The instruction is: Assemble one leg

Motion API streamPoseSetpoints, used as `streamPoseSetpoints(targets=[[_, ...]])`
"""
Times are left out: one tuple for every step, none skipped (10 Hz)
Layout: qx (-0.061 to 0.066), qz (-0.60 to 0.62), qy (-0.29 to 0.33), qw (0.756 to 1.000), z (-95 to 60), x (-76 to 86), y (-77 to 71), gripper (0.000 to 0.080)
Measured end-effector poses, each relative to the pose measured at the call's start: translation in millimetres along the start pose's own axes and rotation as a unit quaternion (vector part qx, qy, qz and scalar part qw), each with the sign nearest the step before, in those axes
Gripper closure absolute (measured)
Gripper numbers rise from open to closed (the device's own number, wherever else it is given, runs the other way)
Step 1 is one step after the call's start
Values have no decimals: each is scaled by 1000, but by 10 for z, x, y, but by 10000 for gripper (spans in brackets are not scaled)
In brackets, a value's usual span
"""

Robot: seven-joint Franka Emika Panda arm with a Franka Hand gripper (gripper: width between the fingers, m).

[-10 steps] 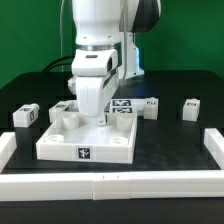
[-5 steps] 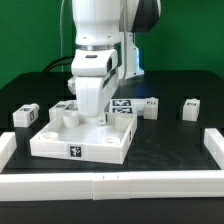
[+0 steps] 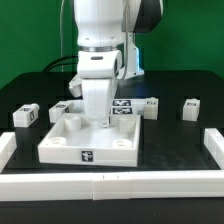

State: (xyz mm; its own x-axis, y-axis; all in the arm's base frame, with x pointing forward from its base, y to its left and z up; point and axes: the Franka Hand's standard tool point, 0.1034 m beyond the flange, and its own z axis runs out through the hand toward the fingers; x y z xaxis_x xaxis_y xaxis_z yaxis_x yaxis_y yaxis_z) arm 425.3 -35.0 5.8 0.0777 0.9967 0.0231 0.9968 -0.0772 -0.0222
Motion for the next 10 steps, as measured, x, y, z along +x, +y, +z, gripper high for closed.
streamPoseSetpoints(targets=[[-3,-13,3,1000,-2,112,68,741],[-7,-56,2,998,7,399,67,741],[-8,-90,4,996,12,668,95,741],[-12,-80,6,997,11,795,166,741],[-16,-63,7,998,13,907,210,741],[-18,-52,8,998,13,1010,236,741],[-19,-52,9,998,13,1039,257,741],[-19,-51,9,998,13,1035,258,741],[-19,-51,9,998,13,1034,258,741],[-19,-51,9,998,13,1034,258,741]])
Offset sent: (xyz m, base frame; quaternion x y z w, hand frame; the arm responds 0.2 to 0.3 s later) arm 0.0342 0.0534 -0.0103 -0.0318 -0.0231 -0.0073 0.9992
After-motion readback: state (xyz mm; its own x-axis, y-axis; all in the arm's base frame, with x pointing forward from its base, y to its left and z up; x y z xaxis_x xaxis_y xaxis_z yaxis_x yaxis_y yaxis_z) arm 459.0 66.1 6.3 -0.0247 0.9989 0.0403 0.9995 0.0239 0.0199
